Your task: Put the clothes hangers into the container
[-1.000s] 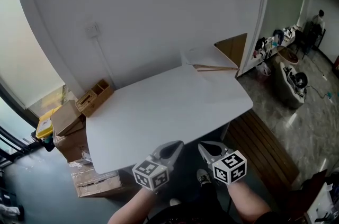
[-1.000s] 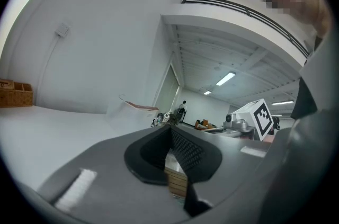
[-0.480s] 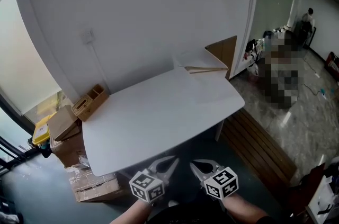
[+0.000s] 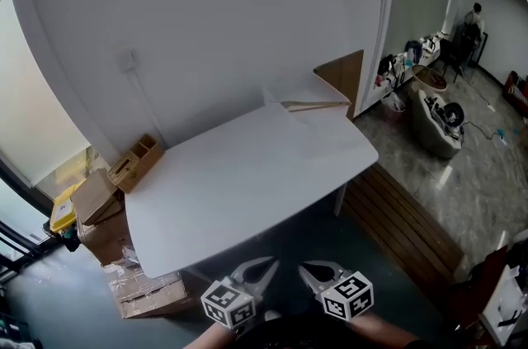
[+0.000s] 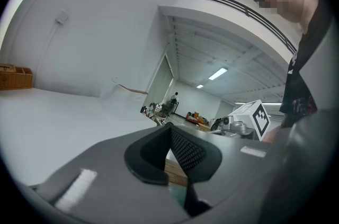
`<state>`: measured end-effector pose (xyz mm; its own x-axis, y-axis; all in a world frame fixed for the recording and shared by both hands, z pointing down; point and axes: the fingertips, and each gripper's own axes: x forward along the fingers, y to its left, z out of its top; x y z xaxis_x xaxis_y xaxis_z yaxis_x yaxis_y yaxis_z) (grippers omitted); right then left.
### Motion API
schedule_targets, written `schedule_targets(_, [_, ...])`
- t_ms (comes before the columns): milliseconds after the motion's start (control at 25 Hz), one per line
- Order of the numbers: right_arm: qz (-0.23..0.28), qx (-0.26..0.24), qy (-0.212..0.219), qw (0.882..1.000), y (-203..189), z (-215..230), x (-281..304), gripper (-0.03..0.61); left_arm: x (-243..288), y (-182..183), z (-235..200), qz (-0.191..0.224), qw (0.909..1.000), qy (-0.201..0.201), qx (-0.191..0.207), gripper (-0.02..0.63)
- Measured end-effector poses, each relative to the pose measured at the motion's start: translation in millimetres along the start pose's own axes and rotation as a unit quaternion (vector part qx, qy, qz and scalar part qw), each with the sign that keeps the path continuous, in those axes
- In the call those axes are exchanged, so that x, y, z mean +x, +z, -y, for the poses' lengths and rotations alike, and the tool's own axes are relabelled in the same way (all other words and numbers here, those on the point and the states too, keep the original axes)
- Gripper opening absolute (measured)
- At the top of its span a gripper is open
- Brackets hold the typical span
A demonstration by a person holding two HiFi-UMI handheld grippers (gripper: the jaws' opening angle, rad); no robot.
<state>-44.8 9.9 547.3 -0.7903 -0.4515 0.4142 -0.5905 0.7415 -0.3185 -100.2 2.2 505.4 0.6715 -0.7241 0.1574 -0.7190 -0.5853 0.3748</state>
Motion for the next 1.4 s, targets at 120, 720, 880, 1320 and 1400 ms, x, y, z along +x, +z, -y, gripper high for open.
schedule_targets(120, [-0.006, -0.004, 0.010, 1.000, -2.3, -4.9, 0.2, 0.000, 2.2, -2.2, 0.3, -0.003, 1.0000, 0.000, -0.004, 0.005])
schedule_targets(720, [-0.002, -0.016, 0.011, 1.000, 3.5, -3.8, -6.2, 0.000, -1.5, 4.6, 10.7, 0.009, 1.0000, 0.001, -0.002, 0.005])
schedule_targets(880, [0.002, -0.019, 0.006, 1.000, 5.9, -2.3, -7.9, 0.000, -0.2, 3.7, 15.5, 0.004, 1.0000, -0.004, 0.002, 0.005])
schedule_targets(1320, [0.017, -0.015, -0.012, 1.000, 11.7, 6.5, -16.1, 0.000, 5.2, 7.6, 26.0, 0.007, 0.9998, -0.018, 0.010, 0.005])
schedule_targets(1400, [0.017, -0.015, -0.012, 1.000, 12.1, 6.7, -15.5, 0.000, 4.9, 6.9, 25.6, 0.006, 0.9998, -0.018, 0.008, 0.005])
